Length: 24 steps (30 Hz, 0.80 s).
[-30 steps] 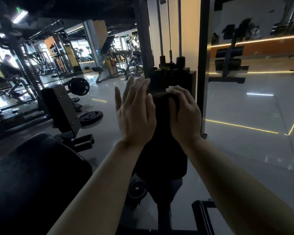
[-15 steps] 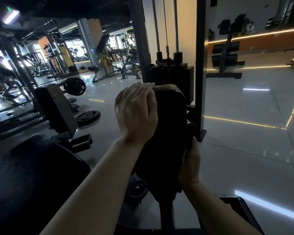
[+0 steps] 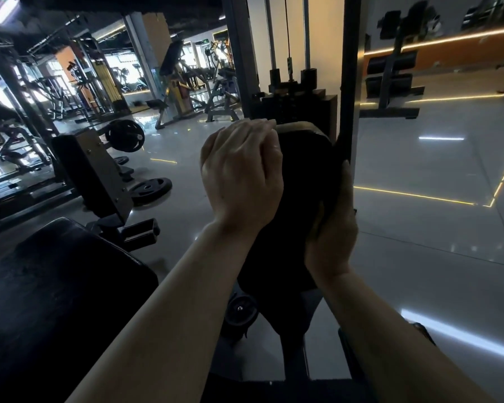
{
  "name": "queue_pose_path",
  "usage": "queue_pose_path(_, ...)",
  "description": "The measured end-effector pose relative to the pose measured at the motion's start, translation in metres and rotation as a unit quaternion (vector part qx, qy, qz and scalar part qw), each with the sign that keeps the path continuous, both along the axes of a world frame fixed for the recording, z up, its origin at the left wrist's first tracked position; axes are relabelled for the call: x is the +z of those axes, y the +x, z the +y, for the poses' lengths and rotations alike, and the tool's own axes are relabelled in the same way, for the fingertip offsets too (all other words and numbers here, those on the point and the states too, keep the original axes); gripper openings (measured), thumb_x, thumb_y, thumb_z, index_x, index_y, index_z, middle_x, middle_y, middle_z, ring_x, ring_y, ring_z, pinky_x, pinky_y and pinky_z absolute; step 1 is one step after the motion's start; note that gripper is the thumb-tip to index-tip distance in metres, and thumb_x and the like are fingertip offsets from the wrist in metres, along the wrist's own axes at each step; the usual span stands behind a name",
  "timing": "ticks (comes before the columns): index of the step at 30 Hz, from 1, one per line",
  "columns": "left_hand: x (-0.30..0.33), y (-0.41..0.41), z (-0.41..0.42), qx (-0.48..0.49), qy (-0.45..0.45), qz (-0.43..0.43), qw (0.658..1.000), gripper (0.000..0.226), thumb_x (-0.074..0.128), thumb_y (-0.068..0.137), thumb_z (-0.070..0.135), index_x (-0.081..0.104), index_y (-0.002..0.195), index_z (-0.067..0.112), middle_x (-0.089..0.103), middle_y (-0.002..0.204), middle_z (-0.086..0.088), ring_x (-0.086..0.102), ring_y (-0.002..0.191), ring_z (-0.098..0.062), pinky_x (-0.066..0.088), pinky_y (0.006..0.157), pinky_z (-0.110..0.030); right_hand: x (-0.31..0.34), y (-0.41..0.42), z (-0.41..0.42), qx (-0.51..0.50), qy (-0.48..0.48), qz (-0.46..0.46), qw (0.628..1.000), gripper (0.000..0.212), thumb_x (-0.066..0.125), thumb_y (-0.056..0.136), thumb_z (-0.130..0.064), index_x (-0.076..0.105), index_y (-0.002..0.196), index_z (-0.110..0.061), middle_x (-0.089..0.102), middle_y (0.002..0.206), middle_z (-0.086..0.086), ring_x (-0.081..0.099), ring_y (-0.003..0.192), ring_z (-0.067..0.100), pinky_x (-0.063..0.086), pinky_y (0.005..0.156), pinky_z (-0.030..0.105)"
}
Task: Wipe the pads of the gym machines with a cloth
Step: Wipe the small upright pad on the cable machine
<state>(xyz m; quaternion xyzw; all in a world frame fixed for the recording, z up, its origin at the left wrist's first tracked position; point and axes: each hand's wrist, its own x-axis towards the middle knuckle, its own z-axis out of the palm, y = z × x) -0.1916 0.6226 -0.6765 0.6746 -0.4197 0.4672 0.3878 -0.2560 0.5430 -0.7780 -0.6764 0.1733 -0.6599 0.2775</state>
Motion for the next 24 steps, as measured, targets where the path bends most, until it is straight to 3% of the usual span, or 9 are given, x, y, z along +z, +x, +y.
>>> queue_pose_path(2, -0.001, 0.001, 0.0, 0.003, -0.001, -0.008, 1.0, 0.04, 0.038, 0.093, 0.027, 0.073, 0.102, 0.012, 0.072, 0.103, 0.0, 0.064, 0.103, -0.017, 0.041, 0.095, -0.033, -0.027, -0.005, -0.002, 0.021, 0.006, 0.011, 1.0, 0.05, 0.016, 0.095, -0.063, 0.013, 0.143, -0.047, 0.064, 0.104, 0.029, 0.064, 0.077, 0.031, 0.041, 0.067, 0.007)
queue_pose_path(4, -0.002, 0.001, 0.0, 0.005, -0.003, -0.011, 1.0, 0.039, 0.038, 0.094, 0.027, 0.073, 0.102, 0.012, 0.072, 0.102, 0.0, 0.064, 0.101, -0.017, 0.039, 0.093, -0.031, -0.048, -0.015, -0.007, 0.05, -0.012, 0.043, 0.998, 0.05, 0.021, 0.099, -0.055, 0.013, 0.147, -0.041, 0.063, 0.092, 0.029, 0.057, 0.07, 0.012, 0.04, 0.065, 0.003)
queue_pose_path(8, 0.0, -0.001, 0.001, 0.003, 0.002, -0.002, 1.0, 0.04, 0.037, 0.094, 0.028, 0.073, 0.102, 0.013, 0.072, 0.102, 0.001, 0.064, 0.099, -0.017, 0.036, 0.092, -0.029, -0.073, -0.045, -0.027, 0.113, -0.065, 0.124, 0.984, 0.048, 0.032, 0.103, -0.035, 0.023, 0.149, -0.025, 0.05, 0.079, -0.002, 0.05, 0.067, -0.01, 0.039, 0.06, 0.001)
queue_pose_path(12, 0.001, -0.002, 0.004, -0.008, -0.005, 0.006, 1.0, 0.039, 0.038, 0.093, 0.027, 0.073, 0.1, 0.013, 0.072, 0.103, 0.0, 0.064, 0.099, -0.018, 0.034, 0.092, -0.028, -0.043, -0.069, -0.044, 0.075, 0.012, 0.304, 0.95, 0.027, 0.054, 0.091, -0.001, 0.055, 0.118, -0.005, 0.06, 0.074, 0.006, 0.058, 0.059, 0.009, 0.046, 0.052, 0.016)
queue_pose_path(14, 0.001, -0.003, 0.005, -0.014, -0.007, 0.008, 1.0, 0.037, 0.039, 0.093, 0.026, 0.073, 0.098, 0.013, 0.072, 0.101, 0.0, 0.064, 0.098, -0.019, 0.034, 0.091, -0.028, -0.018, -0.065, -0.044, 0.075, 0.127, 0.27, 0.952, 0.017, 0.045, 0.093, 0.0, 0.056, 0.101, -0.01, 0.054, 0.07, 0.001, 0.053, 0.057, 0.011, 0.04, 0.049, 0.016)
queue_pose_path(17, 0.002, -0.005, 0.005, -0.02, -0.006, 0.008, 1.0, 0.038, 0.038, 0.093, 0.026, 0.073, 0.098, 0.012, 0.072, 0.101, -0.001, 0.064, 0.097, -0.019, 0.036, 0.091, -0.03, 0.014, -0.056, -0.032, 0.257, 0.313, 0.039, 0.914, 0.024, 0.038, 0.094, -0.003, 0.058, 0.083, -0.013, 0.054, 0.06, -0.004, 0.048, 0.049, 0.011, 0.038, 0.045, 0.022)
queue_pose_path(19, 0.002, -0.004, 0.004, -0.022, -0.005, 0.008, 1.0, 0.038, 0.038, 0.093, 0.026, 0.073, 0.096, 0.011, 0.072, 0.1, -0.001, 0.064, 0.096, -0.019, 0.038, 0.091, -0.032, 0.013, -0.051, -0.015, 0.365, 0.317, -0.036, 0.875, 0.027, 0.036, 0.101, -0.019, 0.061, 0.108, -0.014, 0.068, 0.087, -0.006, 0.065, 0.077, 0.01, 0.05, 0.065, 0.021)
queue_pose_path(21, 0.001, -0.003, 0.002, -0.019, -0.003, 0.008, 1.0, 0.038, 0.037, 0.092, 0.027, 0.073, 0.095, 0.013, 0.072, 0.099, 0.001, 0.064, 0.096, -0.018, 0.039, 0.091, -0.032, -0.004, -0.046, -0.002, 0.387, 0.276, -0.051, 0.878, 0.048, 0.031, 0.101, -0.038, 0.038, 0.144, -0.018, 0.051, 0.14, -0.001, 0.048, 0.129, 0.016, 0.04, 0.104, 0.036)
queue_pose_path(24, 0.0, -0.002, 0.0, 0.005, -0.001, 0.002, 1.0, 0.038, 0.038, 0.092, 0.029, 0.073, 0.096, 0.014, 0.072, 0.099, 0.002, 0.064, 0.097, -0.017, 0.038, 0.093, -0.033, -0.033, -0.033, 0.007, 0.336, 0.251, -0.075, 0.905, 0.057, 0.027, 0.1, -0.047, 0.03, 0.148, -0.017, 0.039, 0.149, 0.008, 0.033, 0.14, 0.023, 0.025, 0.114, 0.053)
